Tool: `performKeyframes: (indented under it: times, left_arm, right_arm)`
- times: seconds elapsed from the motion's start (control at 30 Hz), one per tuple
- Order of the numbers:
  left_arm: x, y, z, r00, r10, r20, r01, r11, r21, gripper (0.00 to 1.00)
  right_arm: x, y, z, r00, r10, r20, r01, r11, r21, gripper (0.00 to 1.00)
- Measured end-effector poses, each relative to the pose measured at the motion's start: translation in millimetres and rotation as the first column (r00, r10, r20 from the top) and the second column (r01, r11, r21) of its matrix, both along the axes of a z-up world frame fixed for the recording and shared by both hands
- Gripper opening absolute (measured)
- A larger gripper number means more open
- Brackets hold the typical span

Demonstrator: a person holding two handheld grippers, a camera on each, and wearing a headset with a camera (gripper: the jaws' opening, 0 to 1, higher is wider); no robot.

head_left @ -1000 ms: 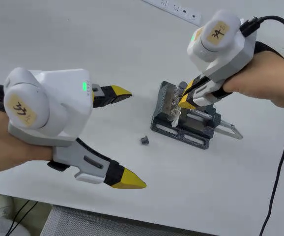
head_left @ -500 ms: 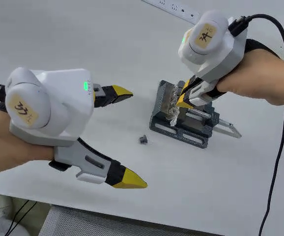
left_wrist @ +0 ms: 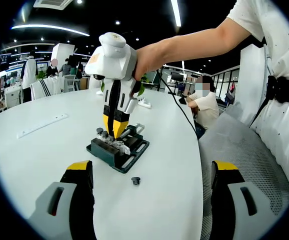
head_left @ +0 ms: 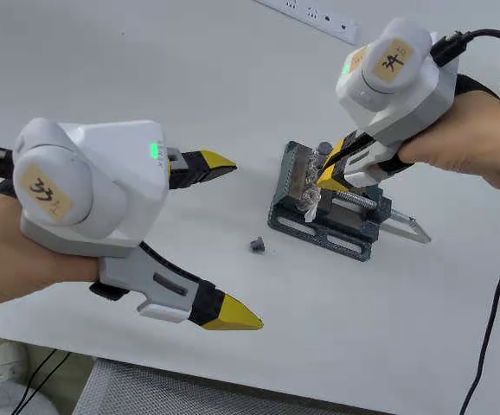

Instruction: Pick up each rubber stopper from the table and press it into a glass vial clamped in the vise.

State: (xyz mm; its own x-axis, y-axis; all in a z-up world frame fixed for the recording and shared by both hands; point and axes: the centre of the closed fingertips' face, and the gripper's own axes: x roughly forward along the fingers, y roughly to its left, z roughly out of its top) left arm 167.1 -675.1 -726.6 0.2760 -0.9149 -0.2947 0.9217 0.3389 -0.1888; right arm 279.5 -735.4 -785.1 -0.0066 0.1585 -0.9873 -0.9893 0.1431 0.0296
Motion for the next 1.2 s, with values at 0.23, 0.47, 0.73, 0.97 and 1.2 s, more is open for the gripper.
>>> performKeyframes:
  times: [0.23,0.47,0.73,0.97,1.2]
  left_arm:
    - [0.1,-1.4,0.3,1.0,-0.004,0.001,0.004,1.0,-0.004,0.99]
    - [-0.5,-1.1,-0.2,1.0,-0.002,-0.002,0.002,1.0,-0.005,0.99]
    - [-0.6,-1.2,-1.1,1.0,-0.005,-0.005,0.005,1.0,-0.007,0.98]
    - [-0.9,-1.7,-0.6,1.0,-0.004,-0.006,0.004,1.0,-0.011,0.98]
    - [-1.2,-1.4,-1.4,1.0,-0.002,-0.005,0.002,1.0,-0.012,0.98]
  right_arm:
    - [-2.2,-0.3,0.2,1.0,-0.003,0.004,0.003,1.0,0.011,0.08]
    - [-3.6,0.2,0.7,1.0,-0.009,0.006,0.009,1.0,0.022,0.09]
    - [-2.6,0.9,0.4,1.0,-0.012,0.009,0.012,1.0,0.023,0.09]
    - [-3.1,1.3,0.9,1.0,-0.026,0.015,0.025,0.999,0.03,0.1]
    - [-2.2,1.5,1.1,0.999,-0.044,0.019,0.043,0.998,0.044,0.1]
